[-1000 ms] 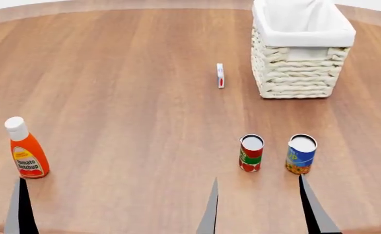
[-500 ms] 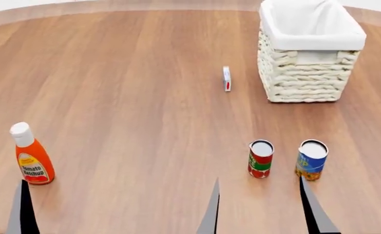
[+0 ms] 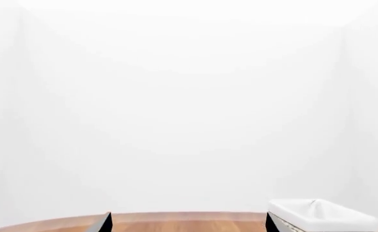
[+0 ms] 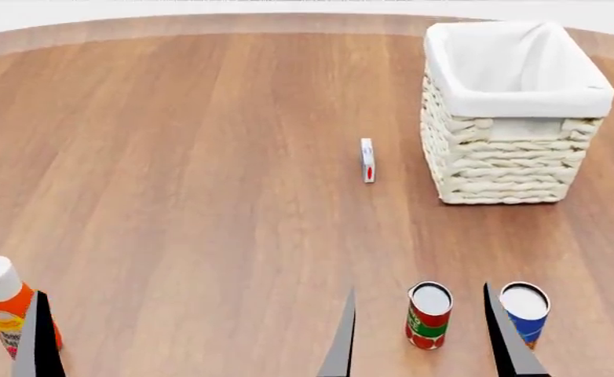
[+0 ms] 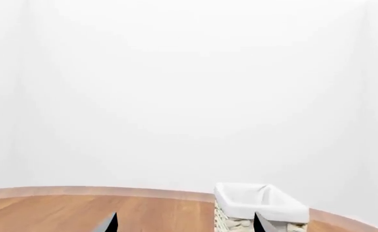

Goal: Pick up the cream cheese box, and put it in the basket.

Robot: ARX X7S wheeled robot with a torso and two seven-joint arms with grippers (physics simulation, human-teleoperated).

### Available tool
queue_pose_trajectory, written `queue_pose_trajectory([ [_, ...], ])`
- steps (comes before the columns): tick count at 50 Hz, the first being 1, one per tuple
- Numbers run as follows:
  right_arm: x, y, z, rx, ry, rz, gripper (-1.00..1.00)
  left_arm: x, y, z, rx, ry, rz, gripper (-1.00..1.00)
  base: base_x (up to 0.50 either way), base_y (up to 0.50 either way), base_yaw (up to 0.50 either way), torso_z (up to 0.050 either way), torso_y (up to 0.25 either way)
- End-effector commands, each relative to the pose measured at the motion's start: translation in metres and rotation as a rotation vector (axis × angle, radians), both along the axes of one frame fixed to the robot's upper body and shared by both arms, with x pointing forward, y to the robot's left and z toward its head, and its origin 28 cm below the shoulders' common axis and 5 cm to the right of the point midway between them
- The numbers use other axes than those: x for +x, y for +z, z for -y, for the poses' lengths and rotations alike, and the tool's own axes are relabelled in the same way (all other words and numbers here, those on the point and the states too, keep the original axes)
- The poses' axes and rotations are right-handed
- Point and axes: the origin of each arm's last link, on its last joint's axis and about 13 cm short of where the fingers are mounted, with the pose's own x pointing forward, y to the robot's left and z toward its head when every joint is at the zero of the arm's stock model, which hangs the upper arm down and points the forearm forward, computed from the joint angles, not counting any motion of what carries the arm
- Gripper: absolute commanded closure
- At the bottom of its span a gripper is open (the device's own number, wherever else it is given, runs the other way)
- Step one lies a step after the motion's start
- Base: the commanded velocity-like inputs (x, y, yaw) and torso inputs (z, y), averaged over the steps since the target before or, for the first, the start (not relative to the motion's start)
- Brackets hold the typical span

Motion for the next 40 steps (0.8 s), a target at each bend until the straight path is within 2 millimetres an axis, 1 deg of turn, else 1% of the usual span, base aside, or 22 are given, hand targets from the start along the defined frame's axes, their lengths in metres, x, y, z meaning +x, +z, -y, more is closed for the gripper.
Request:
queue_pose_trajectory([
  [1,0.0004,0.0,0.0003,0.006,0.0,-0.002,-1.0,0.0002,-0.0002,0.0001,0.001,-0.002,-0.001,-1.0,0.5,0.0,0.0,0.0,0.0],
  [40,0.0007,-0.0011,0.0003,0.005,0.002,-0.004,-1.0,0.0007,-0.0013,0.0006,0.002,-0.007,-0.007,-1.0,0.5,0.0,0.0,0.0,0.0],
])
